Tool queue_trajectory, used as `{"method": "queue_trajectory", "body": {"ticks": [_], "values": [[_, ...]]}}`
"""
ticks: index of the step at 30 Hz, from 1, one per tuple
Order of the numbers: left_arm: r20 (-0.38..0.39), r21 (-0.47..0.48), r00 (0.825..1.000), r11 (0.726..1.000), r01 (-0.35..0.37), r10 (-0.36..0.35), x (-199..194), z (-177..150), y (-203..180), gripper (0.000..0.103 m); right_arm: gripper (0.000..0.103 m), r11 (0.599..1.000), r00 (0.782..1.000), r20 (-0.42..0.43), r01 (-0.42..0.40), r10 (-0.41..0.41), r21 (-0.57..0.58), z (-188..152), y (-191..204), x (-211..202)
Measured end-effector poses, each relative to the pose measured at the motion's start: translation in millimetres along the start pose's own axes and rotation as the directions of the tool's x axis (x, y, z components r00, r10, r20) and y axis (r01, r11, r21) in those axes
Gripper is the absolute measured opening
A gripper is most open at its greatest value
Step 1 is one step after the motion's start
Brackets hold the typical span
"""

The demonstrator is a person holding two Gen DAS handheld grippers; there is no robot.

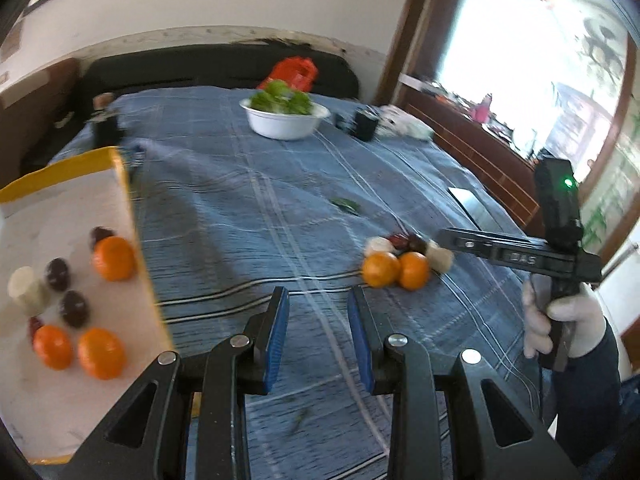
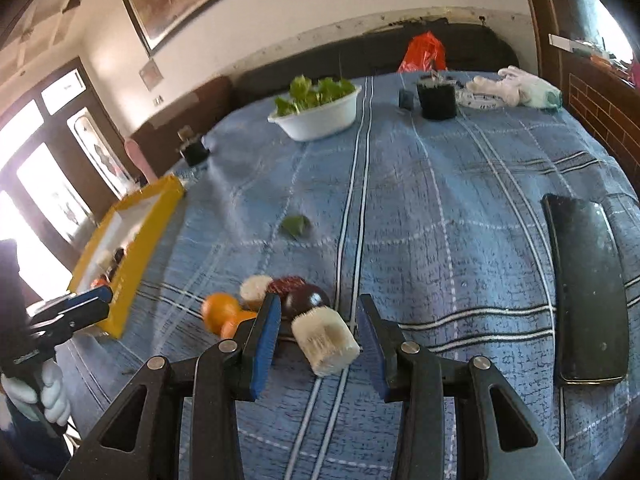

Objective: Organize fruits
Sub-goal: 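Move both tools back to the remaining fruits on the tablecloth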

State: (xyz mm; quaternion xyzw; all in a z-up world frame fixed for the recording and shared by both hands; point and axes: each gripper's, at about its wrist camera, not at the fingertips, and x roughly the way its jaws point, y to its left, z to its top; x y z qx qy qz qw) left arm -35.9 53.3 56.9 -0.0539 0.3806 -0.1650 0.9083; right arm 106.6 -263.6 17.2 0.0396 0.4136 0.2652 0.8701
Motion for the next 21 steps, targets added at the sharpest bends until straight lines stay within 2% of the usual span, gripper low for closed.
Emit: {"method": "queue_trajectory", "body": {"ticks": [8, 15, 21], "values": [[-0.089, 0.079, 0.995, 0.995, 0.053, -0.046, 37.5, 9.7, -23.8, 0.035, 0.043, 0.999, 0.998, -0.058, 0.013, -0.016, -0.043, -7.2, 0.8, 15.1], [-0.147, 0.174, 0.987, 0.981, 0.084, -0.058, 63.1, 16.3, -43.7, 0.041, 0.041, 1.000, 1.000, 0.010, 0.005, -0.005, 0.031, -3.8, -14.5, 4.3], [-0.184, 0.219, 0.983, 0.974, 0.053, -0.012, 85.3, 18.1, -49.7, 0.041, 0.041, 0.997, 0.999, 0.033, -0.026, 0.023, 0.072, -1.1, -19.6, 0.6]]}}
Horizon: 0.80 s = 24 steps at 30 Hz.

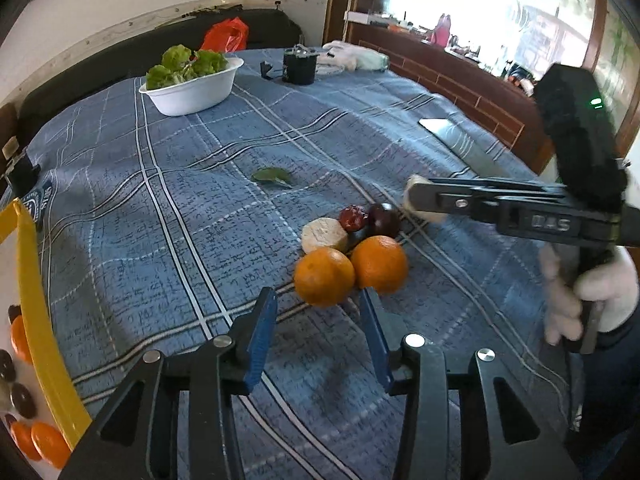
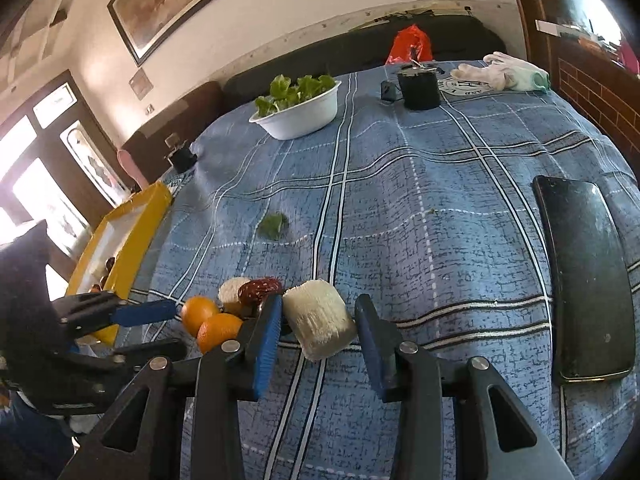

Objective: Organize fruits
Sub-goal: 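Grasp a white round slice with the right tool while the left tool grasps an orange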

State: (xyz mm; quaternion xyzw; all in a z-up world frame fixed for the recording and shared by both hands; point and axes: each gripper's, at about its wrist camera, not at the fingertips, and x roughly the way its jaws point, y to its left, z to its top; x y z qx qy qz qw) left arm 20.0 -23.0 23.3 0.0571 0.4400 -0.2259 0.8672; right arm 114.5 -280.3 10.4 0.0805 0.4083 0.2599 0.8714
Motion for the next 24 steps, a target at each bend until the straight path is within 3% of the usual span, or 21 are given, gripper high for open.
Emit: {"method": "queue_trajectory", "body": {"ticks": [8, 12, 19, 24], "values": [[0.026, -0.022, 1.000, 1.000, 0.007, -0.006, 17.5, 7.8, 0.5, 0.045, 0.041, 1.000, 1.000, 0.012, -0.024, 0.024, -0.002, 0.8, 2.5, -2.1], [0.054, -0.043, 0.997, 0.998, 0.053, -0.051, 18.5, 4.5, 1.5, 0.031, 0.041, 0.999, 0.999, 0.021, -0.032, 0.032, -0.011, 0.7, 5.1, -2.7], [0.093, -0.066, 0.993, 0.994, 0.085, -0.079, 13.0, 3.3, 5.1, 0.030, 0.041, 0.999, 0.999, 0.038, -0.036, 0.036, -0.015, 0.7, 7.5, -4.7], [0.179, -0.123, 0.981, 0.988, 0.092, -0.069, -3.9, 4.2, 20.2, 0.030, 0.041, 0.998, 0.997, 0.063, -0.030, 0.033, -0.050, 0.6, 14.9, -6.7]]}}
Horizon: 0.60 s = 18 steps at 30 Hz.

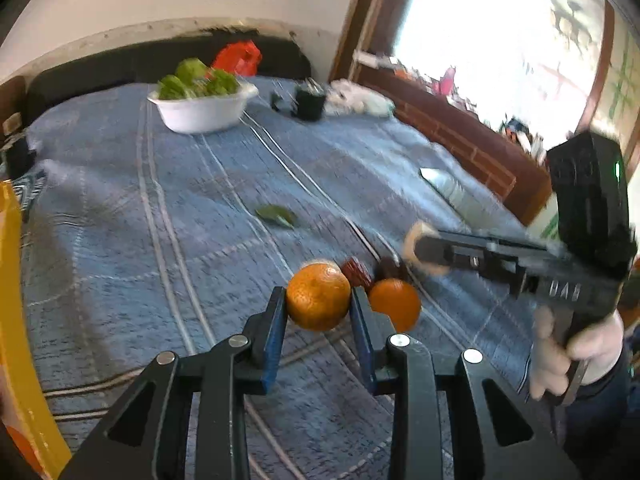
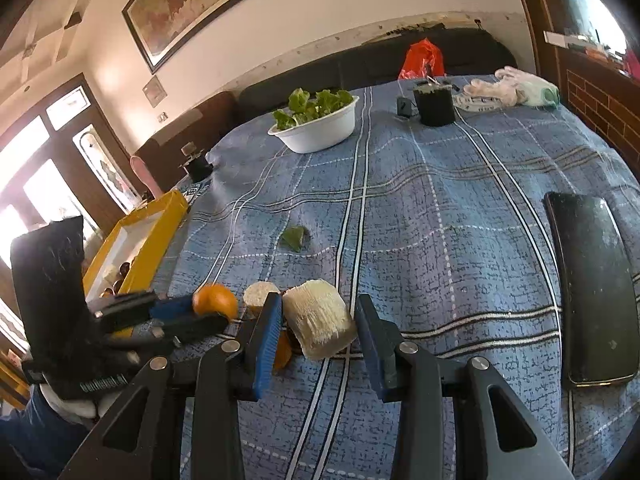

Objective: Organize fruits
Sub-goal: 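Grasp a white round slice with the right tool while the left tool grasps an orange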

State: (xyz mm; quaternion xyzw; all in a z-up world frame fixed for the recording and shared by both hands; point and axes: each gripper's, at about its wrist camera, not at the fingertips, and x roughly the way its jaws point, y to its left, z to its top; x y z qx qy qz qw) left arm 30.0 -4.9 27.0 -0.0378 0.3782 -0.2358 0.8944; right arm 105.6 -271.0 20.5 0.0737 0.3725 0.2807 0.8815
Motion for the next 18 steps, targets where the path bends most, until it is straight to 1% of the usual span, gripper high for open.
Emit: {"method": "queue_trajectory", "body": {"ticks": [1, 3, 6, 9, 15, 18], "values": [[0.019, -0.019, 1.000, 1.000, -0.006, 0.007, -3.4, 1.6, 4.2, 0.030, 0.041, 1.000, 1.000, 0.008, 0.000, 0.000, -0.013, 0.0, 2.8, -0.8], [0.031, -0.039, 0.999, 0.999, -0.025, 0.026, -5.7, 3.0, 9.5, 0.030, 0.041, 0.999, 1.000, 0.026, 0.004, -0.002, -0.046, -0.3, 9.5, -2.1], [0.020, -0.047, 0.999, 0.998, -0.043, 0.044, -2.9, 3.9, 11.6, 0.030, 0.041, 0.996, 0.999, 0.033, 0.005, -0.002, -0.090, -2.0, 19.2, -0.8], [0.022, -0.039, 0.999, 0.998, -0.046, 0.046, -2.7, 4.0, 9.7, 0.030, 0.041, 0.993, 1.000, 0.028, 0.002, 0.001, -0.121, -4.0, 24.7, 2.2], [0.037, -0.021, 0.995, 0.995, -0.094, 0.095, -4.5, 4.4, 8.8, 0.030, 0.041, 0.995, 0.999, 0.028, -0.021, 0.024, -0.098, -2.0, 19.8, 5.8], [0.036, -0.026, 0.994, 0.994, -0.107, 0.107, -5.3, 4.7, 10.9, 0.030, 0.041, 0.995, 0.999, 0.030, -0.024, 0.027, -0.100, -2.3, 20.7, 5.9]]}}
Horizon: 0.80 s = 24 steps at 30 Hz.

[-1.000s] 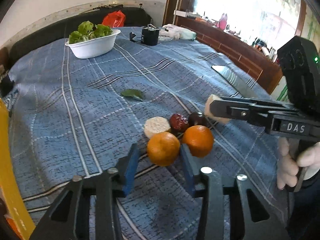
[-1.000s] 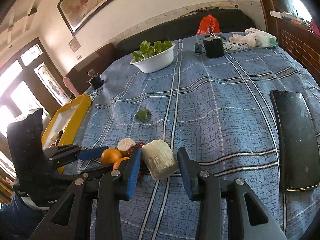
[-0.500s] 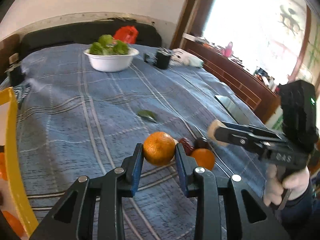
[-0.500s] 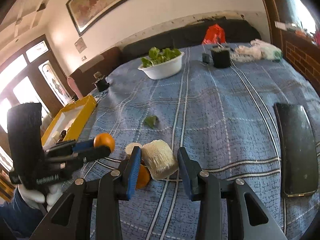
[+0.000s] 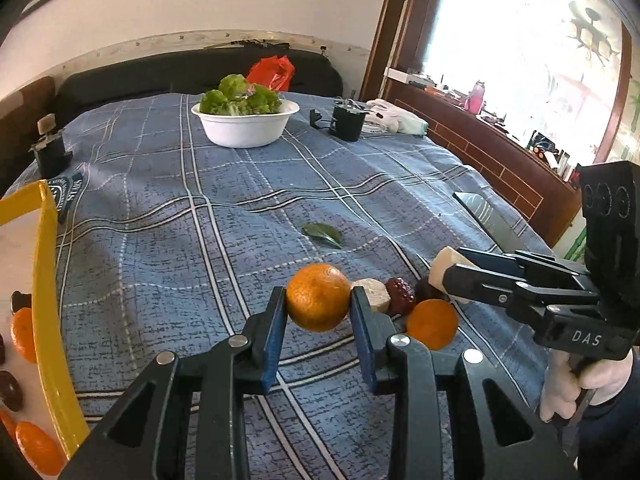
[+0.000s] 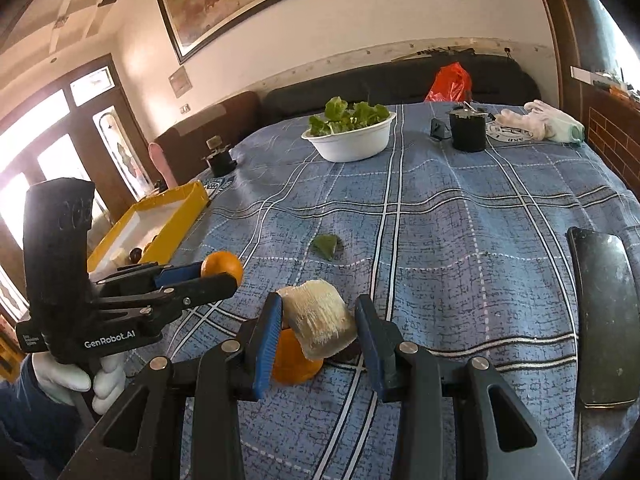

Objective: Organize fruits
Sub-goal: 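Grasp a white round slice with the right tool while the left tool grasps an orange, then carry the held orange and white slice over the yellow-rimmed tray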

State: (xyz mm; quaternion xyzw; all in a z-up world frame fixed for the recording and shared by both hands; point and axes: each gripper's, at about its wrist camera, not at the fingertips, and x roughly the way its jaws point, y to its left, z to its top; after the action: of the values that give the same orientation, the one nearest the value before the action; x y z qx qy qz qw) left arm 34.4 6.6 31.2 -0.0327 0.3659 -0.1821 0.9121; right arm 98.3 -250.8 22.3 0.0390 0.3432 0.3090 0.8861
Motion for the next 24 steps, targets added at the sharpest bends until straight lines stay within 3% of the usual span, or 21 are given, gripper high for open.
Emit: {"method": "queue_trajectory", "body": {"ticks": [12, 24], "values": [[-0.008, 0.002, 1.000, 1.000, -0.016, 0.016, 2.7, -1.1, 2.1, 0.030, 0.041, 1.000, 0.998, 0.065, -0.016, 0.016, -0.001, 3.2, 4.4, -13.8], [0.005, -0.001, 1.000, 1.000, 0.002, -0.002, -1.2, -0.3, 2.6, 0.030, 0.041, 0.999, 0.997, 0.070, -0.032, 0.030, 0.023, 3.7, 2.2, -14.9]]}}
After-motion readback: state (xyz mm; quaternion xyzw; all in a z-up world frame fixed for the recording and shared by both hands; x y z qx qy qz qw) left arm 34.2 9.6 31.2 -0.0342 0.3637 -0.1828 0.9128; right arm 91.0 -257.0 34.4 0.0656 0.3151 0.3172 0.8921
